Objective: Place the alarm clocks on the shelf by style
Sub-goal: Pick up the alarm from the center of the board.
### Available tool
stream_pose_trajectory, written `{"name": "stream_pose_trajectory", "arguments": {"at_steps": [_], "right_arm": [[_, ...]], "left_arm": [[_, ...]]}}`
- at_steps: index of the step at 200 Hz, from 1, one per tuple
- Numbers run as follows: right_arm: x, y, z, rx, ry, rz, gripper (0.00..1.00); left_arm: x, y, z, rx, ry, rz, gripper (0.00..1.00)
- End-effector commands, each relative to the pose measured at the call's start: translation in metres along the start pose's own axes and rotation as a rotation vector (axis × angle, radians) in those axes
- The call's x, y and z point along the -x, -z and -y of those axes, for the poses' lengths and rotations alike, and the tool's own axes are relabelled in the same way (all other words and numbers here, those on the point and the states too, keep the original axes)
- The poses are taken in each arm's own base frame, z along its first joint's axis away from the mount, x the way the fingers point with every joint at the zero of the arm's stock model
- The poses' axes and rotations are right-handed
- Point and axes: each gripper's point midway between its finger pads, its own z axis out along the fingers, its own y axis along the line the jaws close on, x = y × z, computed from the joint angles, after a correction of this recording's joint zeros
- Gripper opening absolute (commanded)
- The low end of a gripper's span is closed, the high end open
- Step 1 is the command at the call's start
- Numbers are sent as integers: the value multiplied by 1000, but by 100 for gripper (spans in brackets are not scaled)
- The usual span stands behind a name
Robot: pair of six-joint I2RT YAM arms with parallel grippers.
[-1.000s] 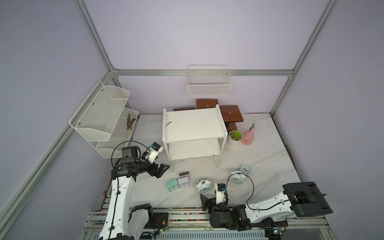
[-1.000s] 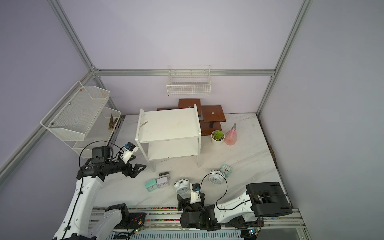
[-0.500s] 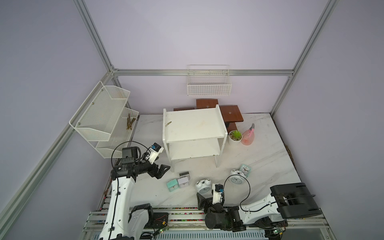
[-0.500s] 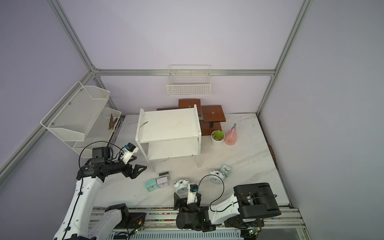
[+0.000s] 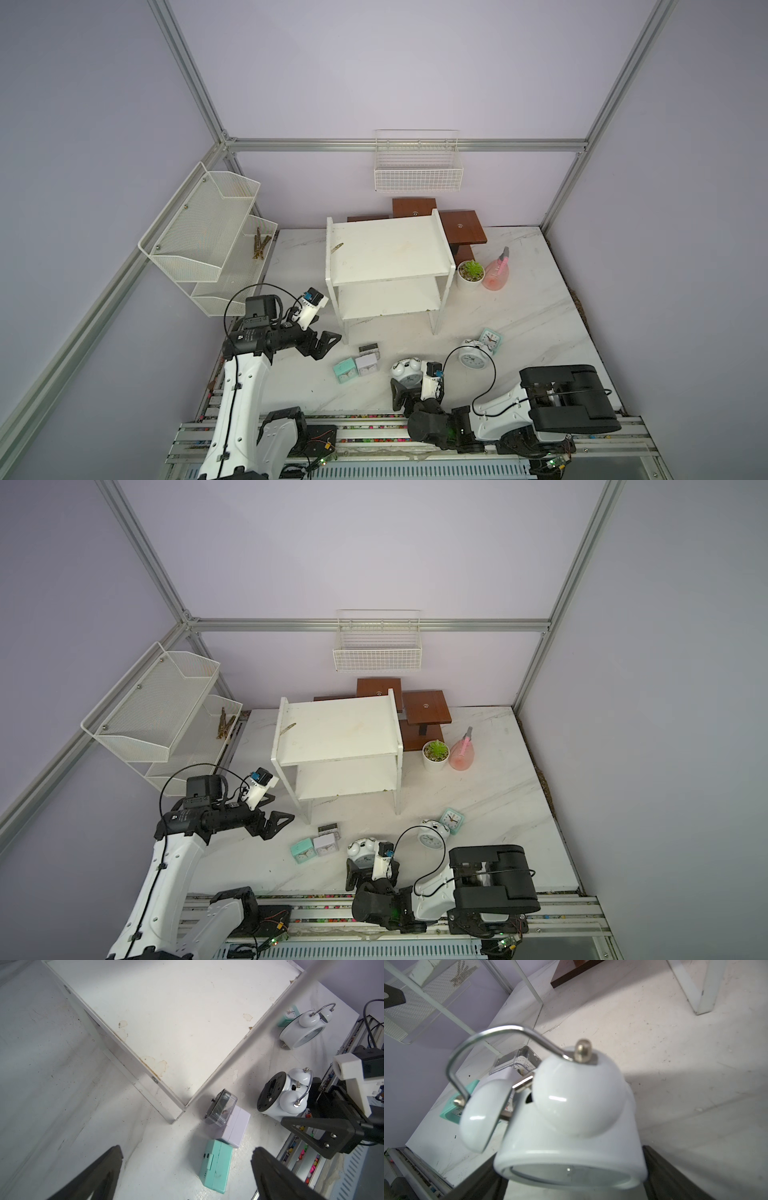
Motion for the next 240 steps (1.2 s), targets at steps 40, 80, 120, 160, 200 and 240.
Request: {"name": "stream_pose_trajectory", "arguments": {"at_steps": [40, 80, 120, 160, 200, 240], "right_arm": [[3, -7, -2, 13, 54, 20, 94], [1, -10, -4, 19, 66, 17, 83], [6, -9, -10, 30, 90, 27, 73], [33, 0, -32, 2, 129, 39, 71], [77, 12, -61, -69, 129, 37, 71], [111, 7, -98, -62, 116, -26, 68]], "left_arm": [[0, -1, 4, -26, -11, 14, 100], [-1, -1, 4, -26, -10, 12, 100], [-1, -1, 3, -25, -12, 11, 100], [-2, -3, -1, -4, -5, 10, 100], [0, -6, -10, 28, 4, 19, 100], [-2, -7, -10, 30, 1, 20, 100]]}}
